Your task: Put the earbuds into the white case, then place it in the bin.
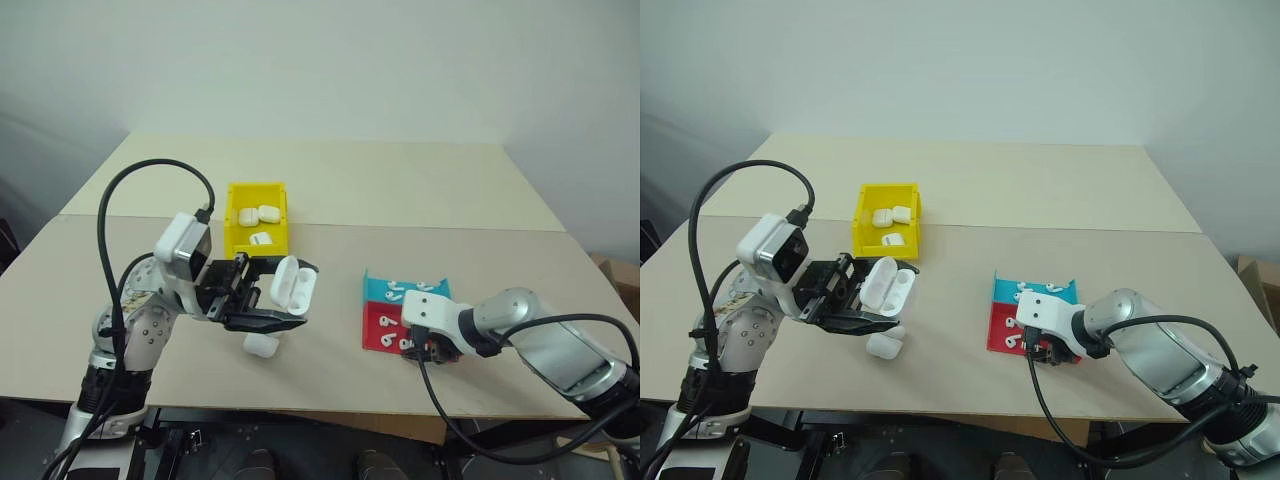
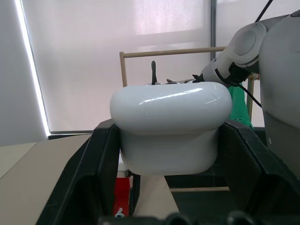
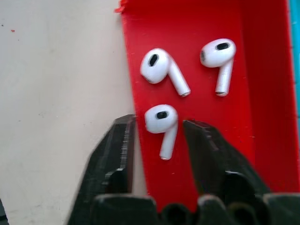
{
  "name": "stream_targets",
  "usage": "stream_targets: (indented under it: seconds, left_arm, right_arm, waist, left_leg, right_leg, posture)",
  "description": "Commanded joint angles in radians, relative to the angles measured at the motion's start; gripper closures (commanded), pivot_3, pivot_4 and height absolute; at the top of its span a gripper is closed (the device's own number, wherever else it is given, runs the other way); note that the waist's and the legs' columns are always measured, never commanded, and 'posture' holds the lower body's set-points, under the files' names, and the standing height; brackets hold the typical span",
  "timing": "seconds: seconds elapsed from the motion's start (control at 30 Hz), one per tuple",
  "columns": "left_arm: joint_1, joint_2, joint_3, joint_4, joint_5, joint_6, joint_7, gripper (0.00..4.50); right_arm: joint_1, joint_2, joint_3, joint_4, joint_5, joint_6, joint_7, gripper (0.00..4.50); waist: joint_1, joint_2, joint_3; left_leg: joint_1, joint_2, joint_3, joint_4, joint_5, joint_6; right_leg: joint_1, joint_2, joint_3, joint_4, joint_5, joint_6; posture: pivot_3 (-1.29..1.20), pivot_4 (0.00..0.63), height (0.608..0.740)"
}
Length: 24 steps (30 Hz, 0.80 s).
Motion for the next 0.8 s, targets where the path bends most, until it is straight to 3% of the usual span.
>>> stream_targets:
  seconds: [0.03, 0.27, 0.43, 0.6, 0.7, 0.8]
  left_arm:
    - [0.0, 0.007, 0.022, -0.033, -0.011, -0.003, 0.006, 1.68]
    - [-0.007, 0.003, 0.019, -0.038, -0.028, 0.018, 0.017, 1.68]
    - [-0.045, 0.005, 0.018, -0.067, -0.063, 0.082, 0.072, 1.68]
    - [-0.07, -0.024, -0.002, -0.092, -0.073, 0.121, 0.133, 1.68]
    - [-0.115, -0.043, -0.022, -0.074, -0.064, 0.142, 0.157, 1.68]
    - [-0.148, -0.064, -0.048, -0.05, -0.052, 0.155, 0.157, 1.68]
  right_arm:
    - [0.001, -0.001, -0.026, -0.029, -0.015, -0.003, 0.005, 3.79]
    - [0.038, -0.009, -0.113, -0.091, 0.042, 0.031, 0.016, 3.79]
    - [0.091, 0.033, -0.304, -0.145, 0.192, 0.092, 0.019, 3.79]
    - [0.169, 0.193, -0.621, -0.173, 0.388, 0.037, -0.017, 3.79]
    - [0.135, 0.379, -0.853, -0.173, 0.631, 0.028, -0.137, 3.79]
    - [0.084, 0.485, -0.945, -0.186, 0.793, 0.006, -0.252, 3.79]
  waist:
    - [0.0, 0.0, 0.0]
    - [0.001, 0.0, 0.0]
    - [0.002, 0.0, 0.0]
    - [0.003, 0.0, 0.0]
    - [0.003, 0.0, 0.0]
    - [0.0, 0.0, 0.0]
  left_leg:
    - [0.0, 0.0, 0.0, 0.0, 0.0, 0.0]
    - [0.0, 0.0, 0.0, 0.0, 0.0, 0.0]
    - [0.0, 0.0, 0.0, 0.0, 0.0, 0.0]
    - [0.0, 0.0, -0.002, 0.0, 0.0, 0.0]
    - [0.0, 0.0, -0.002, 0.0, 0.0, 0.0]
    - [0.0, 0.0, -0.003, 0.001, 0.0, 0.0]
  right_leg:
    - [0.0, 0.0, 0.0, 0.0, 0.0, 0.0]
    - [0.0, 0.0, 0.0, 0.0, 0.0, 0.0]
    - [0.0, 0.0, 0.0, 0.0, 0.0, 0.0]
    - [0.002, 0.0, -0.001, 0.0, 0.0, 0.0]
    - [0.002, 0.0, -0.001, 0.0, 0.0, 0.0]
    - [0.003, 0.001, -0.002, 0.0, 0.001, 0.001]
  posture:
    - [0.0, 0.15, 0.74]
    - [0.0, 0.15, 0.74]
    - [0.0, 0.15, 0.74]
    - [0.0, 0.15, 0.74]
    - [0.0, 0.15, 0.74]
    - [0.0, 0.15, 0.74]
